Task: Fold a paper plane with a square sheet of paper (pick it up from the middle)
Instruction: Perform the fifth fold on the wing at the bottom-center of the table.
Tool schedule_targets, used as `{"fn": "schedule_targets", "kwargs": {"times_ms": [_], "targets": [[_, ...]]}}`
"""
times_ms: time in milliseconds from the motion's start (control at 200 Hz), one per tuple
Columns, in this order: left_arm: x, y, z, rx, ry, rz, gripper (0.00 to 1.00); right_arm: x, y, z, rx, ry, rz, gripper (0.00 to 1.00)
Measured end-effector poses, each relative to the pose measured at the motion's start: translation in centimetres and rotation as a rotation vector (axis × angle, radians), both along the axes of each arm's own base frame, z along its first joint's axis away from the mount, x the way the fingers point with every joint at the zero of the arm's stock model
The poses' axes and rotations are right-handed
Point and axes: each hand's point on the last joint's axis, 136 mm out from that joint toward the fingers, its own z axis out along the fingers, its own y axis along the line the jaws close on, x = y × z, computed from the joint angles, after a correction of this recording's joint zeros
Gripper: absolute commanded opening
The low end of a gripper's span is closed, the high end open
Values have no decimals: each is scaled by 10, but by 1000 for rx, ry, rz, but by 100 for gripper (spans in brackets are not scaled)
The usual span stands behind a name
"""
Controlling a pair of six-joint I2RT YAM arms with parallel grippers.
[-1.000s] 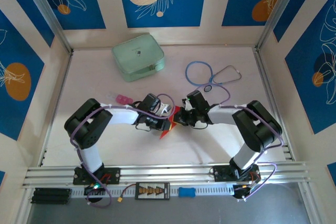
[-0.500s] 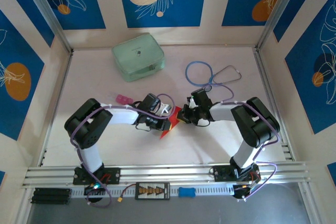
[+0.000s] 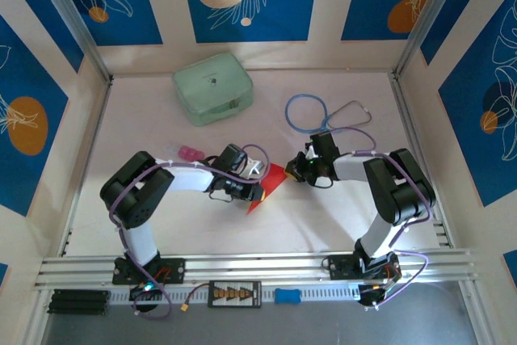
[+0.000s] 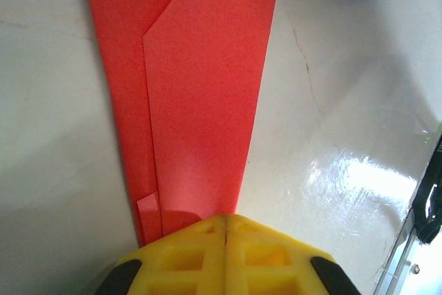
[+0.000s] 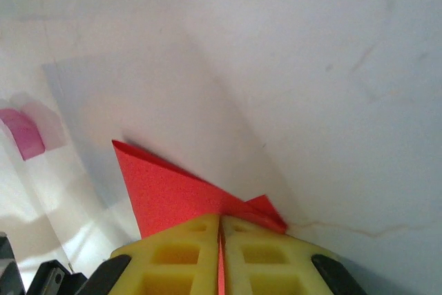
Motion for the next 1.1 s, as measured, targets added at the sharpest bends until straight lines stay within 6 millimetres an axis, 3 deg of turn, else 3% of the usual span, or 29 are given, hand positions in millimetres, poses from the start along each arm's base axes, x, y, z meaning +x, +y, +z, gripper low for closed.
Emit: {"fn": "schedule_targets", "kwargs": {"times_ms": [255, 370, 465, 620, 770, 915, 1100], "targets": [[-2, 0, 0, -4, 7, -5, 0, 24, -37, 3, -96, -13, -135, 12], [-2, 0, 0, -4, 9, -6, 0, 25, -45, 12, -128, -37, -149, 13], [-2, 0, 0, -4, 10, -5, 0, 25, -39, 30, -126, -94, -129, 13], [-2, 0, 0, -6, 10, -4, 0, 22, -4, 55, -53, -183, -31, 11], [-2, 0, 0, -6, 10, -3, 0, 3, 22, 36, -42, -141, 51, 7], [-4, 1, 1, -5, 26, 5, 0, -17, 18, 1, -72, -42, 53, 5], [-7, 4, 1, 11, 42, 9, 0, -16, 19, 1, -40, -60, 45, 5]]}}
